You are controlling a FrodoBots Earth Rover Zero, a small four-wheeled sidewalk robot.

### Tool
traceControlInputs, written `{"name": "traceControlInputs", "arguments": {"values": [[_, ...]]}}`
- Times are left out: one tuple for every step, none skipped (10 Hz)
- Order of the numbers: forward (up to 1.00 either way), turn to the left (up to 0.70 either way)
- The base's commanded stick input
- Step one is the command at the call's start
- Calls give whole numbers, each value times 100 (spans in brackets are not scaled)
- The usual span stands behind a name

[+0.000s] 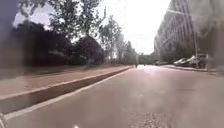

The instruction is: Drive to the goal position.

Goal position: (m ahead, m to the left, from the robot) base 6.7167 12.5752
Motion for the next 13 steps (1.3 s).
{"name": "traceControlInputs", "arguments": {"values": [[70, 0], [70, 0], [70, 0], [70, 0], [70, 0], [70, 0], [70, 0], [70, 0], [70, 0], [70, 0], [70, 0], [70, 0], [70, -4]]}}
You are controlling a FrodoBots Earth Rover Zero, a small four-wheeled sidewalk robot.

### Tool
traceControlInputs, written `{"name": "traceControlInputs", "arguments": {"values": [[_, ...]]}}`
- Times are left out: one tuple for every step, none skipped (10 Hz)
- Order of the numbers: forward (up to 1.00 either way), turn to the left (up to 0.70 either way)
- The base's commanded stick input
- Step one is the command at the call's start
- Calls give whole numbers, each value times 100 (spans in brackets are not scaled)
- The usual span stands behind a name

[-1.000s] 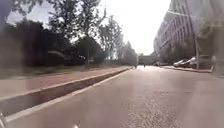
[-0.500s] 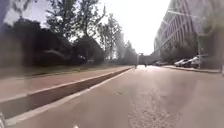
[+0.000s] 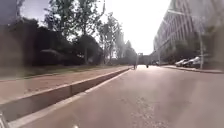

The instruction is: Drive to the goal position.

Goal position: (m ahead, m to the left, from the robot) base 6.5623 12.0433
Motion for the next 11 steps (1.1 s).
{"name": "traceControlInputs", "arguments": {"values": [[70, -10], [70, -14], [70, -14], [70, -14], [70, -14], [70, -14], [70, -14], [70, -14], [70, -14], [70, -14], [70, -14]]}}
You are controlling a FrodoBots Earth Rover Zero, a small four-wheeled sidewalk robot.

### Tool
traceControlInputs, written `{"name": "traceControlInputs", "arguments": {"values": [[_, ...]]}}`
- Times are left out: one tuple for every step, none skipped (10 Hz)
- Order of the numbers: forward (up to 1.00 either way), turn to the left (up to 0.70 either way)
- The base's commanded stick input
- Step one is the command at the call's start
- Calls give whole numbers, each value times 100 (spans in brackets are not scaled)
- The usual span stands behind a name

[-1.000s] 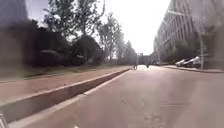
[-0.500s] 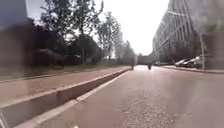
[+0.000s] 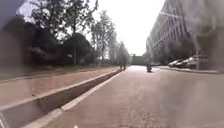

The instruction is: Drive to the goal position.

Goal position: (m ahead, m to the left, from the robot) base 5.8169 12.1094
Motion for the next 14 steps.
{"name": "traceControlInputs", "arguments": {"values": [[70, -14], [70, -5], [70, 0], [70, 0], [70, -14], [70, -14], [70, -14], [70, -14], [70, -14], [70, -14], [70, -14], [70, -14], [70, -14], [70, -14]]}}
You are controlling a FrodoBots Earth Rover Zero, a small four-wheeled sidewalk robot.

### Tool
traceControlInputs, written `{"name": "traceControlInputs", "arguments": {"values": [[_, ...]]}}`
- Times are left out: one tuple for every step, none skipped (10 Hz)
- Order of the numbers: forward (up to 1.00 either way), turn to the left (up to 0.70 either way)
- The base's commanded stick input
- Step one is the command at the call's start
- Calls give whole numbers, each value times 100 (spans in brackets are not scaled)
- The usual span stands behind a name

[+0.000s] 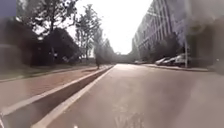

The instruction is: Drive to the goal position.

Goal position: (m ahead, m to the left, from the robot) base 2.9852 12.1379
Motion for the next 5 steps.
{"name": "traceControlInputs", "arguments": {"values": [[70, -14], [70, -14], [70, -14], [70, -14], [70, -13]]}}
